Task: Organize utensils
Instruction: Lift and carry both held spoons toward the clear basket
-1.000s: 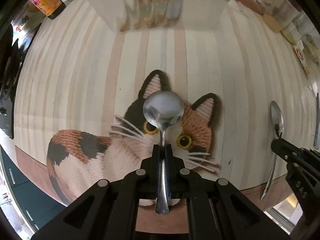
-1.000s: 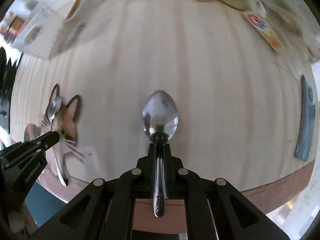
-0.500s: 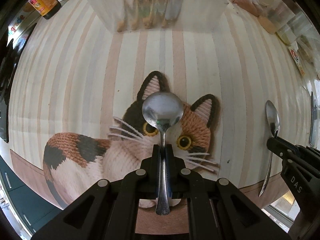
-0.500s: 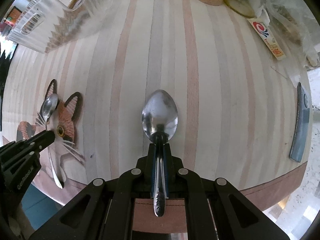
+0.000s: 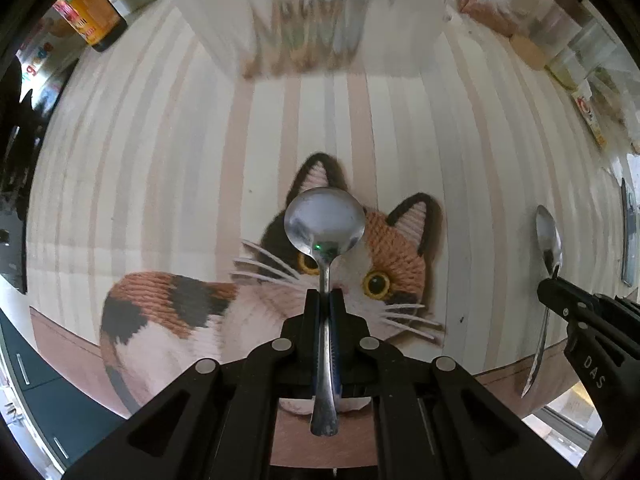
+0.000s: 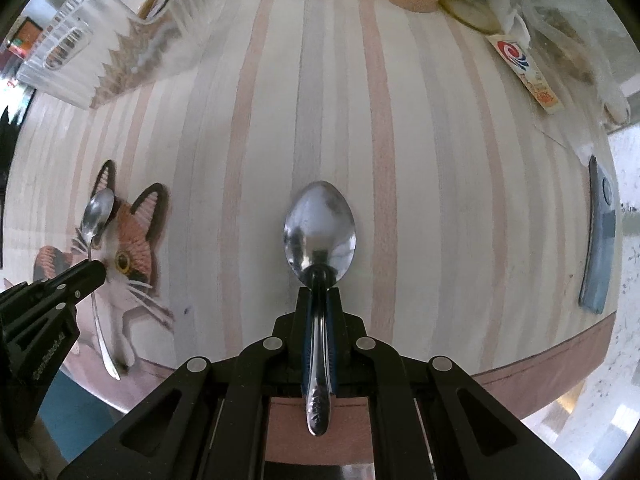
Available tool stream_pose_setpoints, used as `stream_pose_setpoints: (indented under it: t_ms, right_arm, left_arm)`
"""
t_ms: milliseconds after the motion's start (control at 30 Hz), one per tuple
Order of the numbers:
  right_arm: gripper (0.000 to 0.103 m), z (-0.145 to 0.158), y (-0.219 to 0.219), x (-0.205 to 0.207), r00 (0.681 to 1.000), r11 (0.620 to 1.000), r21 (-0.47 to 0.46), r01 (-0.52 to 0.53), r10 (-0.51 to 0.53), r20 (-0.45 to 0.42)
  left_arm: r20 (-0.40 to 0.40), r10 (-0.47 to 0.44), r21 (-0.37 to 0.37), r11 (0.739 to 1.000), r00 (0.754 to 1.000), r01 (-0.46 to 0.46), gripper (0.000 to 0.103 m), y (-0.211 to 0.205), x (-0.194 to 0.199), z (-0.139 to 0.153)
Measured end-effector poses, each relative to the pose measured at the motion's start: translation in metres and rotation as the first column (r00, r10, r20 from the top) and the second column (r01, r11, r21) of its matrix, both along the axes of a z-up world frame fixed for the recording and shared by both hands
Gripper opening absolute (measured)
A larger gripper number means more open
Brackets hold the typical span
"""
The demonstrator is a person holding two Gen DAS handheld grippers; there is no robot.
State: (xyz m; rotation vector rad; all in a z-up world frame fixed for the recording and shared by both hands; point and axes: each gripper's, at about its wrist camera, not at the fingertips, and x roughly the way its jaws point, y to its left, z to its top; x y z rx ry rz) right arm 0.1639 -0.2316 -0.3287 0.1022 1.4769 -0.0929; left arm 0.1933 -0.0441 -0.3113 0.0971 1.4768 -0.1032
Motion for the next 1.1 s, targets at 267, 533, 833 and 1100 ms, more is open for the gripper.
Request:
stream_pose_setpoints:
  t_ms: [267, 533, 833, 1100]
  right_arm:
    - [0.007, 0.03, 0.005, -0.008, 0.998, 0.999, 0.045, 0.009, -0.012, 0.069]
    - [0.007, 0.081, 0.007, 0.0, 0.984, 0.996, 0.094, 0.005, -0.021, 0.177]
    - [0.007, 0.148, -0.001, 0.038, 0.955, 0.989, 0.144, -0.019, -0.024, 0.296]
    - [0.007, 0.193, 0.011, 0.105, 0.925, 0.985, 0.16, -0.062, -0.004, 0.381]
  left_arm:
    - [0.099, -0.013, -0.017, 1.0, 0.995, 0.014, 0.002, -0.008, 0.005, 0.045]
    - [0.216, -0.021, -0.081, 0.996, 0.976, 0.04, 0.002, -0.01, 0.013, 0.112]
    - [0.335, -0.001, -0.129, 0.99, 0.942, 0.047, 0.002, -0.006, 0.043, 0.174]
    - [0.382, 0.015, -0.113, 0.993, 0.924, 0.031, 0.002, -0.003, 0.101, 0.195]
